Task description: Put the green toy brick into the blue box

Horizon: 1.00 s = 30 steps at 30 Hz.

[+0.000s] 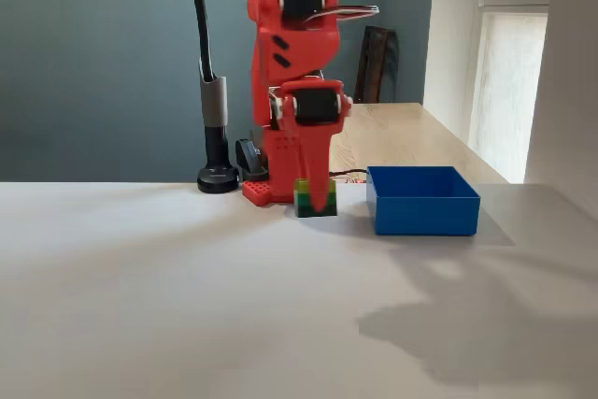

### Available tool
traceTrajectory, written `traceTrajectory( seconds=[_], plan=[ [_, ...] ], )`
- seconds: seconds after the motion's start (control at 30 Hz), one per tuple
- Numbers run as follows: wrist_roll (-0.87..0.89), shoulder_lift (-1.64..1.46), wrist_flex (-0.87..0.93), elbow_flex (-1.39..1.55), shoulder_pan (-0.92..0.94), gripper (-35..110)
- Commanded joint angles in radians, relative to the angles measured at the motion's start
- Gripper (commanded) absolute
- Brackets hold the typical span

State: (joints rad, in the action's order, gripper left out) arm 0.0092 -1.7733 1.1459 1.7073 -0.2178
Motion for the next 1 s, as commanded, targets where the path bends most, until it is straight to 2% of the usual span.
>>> traceTrajectory(
  seconds=[0.0, 0.33, 0.6, 0.73, 0.97],
  plan=[
    [-0.032, -0.071, 0.018, -0.009, -0.201, 0],
    [-0.061, -0.071, 0.083, -0.028, -0.589, 0],
    [0.054, -0.071, 0.253, -0.107, -0.862, 0],
    [0.098, -0.071, 0.321, -0.135, -0.942, 0],
    [0.081, -0.075, 0.331, -0.075, -0.954, 0]
  ],
)
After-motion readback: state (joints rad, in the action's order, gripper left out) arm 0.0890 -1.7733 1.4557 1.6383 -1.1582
